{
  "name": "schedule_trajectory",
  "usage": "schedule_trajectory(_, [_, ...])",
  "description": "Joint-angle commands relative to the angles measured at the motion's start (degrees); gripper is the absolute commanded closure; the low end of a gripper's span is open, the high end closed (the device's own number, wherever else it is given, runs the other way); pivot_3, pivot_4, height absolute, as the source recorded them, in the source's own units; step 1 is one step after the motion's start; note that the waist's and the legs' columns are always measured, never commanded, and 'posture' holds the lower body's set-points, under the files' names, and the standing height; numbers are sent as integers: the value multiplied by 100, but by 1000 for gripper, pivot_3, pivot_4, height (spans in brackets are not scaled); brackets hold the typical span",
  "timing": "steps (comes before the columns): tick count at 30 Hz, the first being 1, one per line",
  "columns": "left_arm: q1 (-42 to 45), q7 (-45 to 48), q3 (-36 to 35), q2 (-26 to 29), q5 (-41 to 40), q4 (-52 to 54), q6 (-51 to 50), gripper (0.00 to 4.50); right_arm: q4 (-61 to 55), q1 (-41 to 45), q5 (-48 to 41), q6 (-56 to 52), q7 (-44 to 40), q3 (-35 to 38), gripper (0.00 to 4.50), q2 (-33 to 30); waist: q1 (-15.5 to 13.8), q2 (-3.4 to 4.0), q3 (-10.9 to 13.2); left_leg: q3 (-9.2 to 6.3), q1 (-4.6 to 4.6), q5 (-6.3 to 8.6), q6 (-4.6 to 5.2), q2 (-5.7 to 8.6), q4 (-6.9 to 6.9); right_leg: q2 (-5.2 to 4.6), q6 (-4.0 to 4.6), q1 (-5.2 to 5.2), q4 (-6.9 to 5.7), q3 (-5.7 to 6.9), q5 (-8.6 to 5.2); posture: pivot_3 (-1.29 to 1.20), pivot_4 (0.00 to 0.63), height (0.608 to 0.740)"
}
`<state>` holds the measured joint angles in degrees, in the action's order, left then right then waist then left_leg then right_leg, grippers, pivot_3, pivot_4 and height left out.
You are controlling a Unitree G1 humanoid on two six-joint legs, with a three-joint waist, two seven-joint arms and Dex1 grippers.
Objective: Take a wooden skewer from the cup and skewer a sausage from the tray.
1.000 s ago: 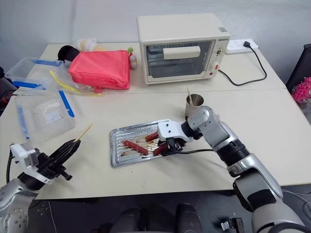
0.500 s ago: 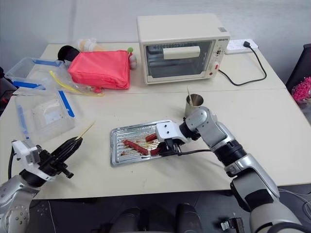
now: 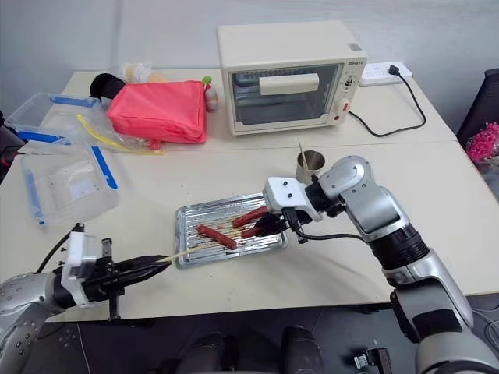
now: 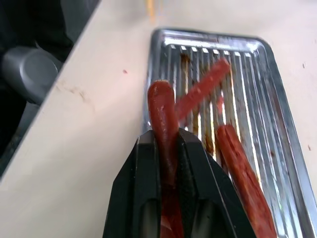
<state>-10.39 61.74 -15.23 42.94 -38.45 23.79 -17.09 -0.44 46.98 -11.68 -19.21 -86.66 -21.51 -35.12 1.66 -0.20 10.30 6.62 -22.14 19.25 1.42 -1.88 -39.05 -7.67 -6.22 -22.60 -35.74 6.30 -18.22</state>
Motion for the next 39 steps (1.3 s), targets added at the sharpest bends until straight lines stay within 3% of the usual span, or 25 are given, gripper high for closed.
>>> schedule_trajectory(1, [249,44,124,-58,-79,-5,-16,4500,-414,6,-249,-229,-32,87,4357,-7,-2,0,0,1,-1,0,0,2,0,0,0,0,0,0,0,0,150,740])
schedule_trajectory(25, [730,167,560,-415,235,-345,197,4500,-634,40,-264,-569,159,-121,4357,224,-6,0,0,5,-1,-2,4,7,-2,9,0,-1,-5,19,0,0,150,740])
schedule_trajectory(39, [647,210,459,-346,245,-317,178,4500,-239,-43,-100,-223,69,-52,4357,-72,-5,0,0,5,-1,-2,4,5,-3,8,0,-2,-5,19,0,0,150,740])
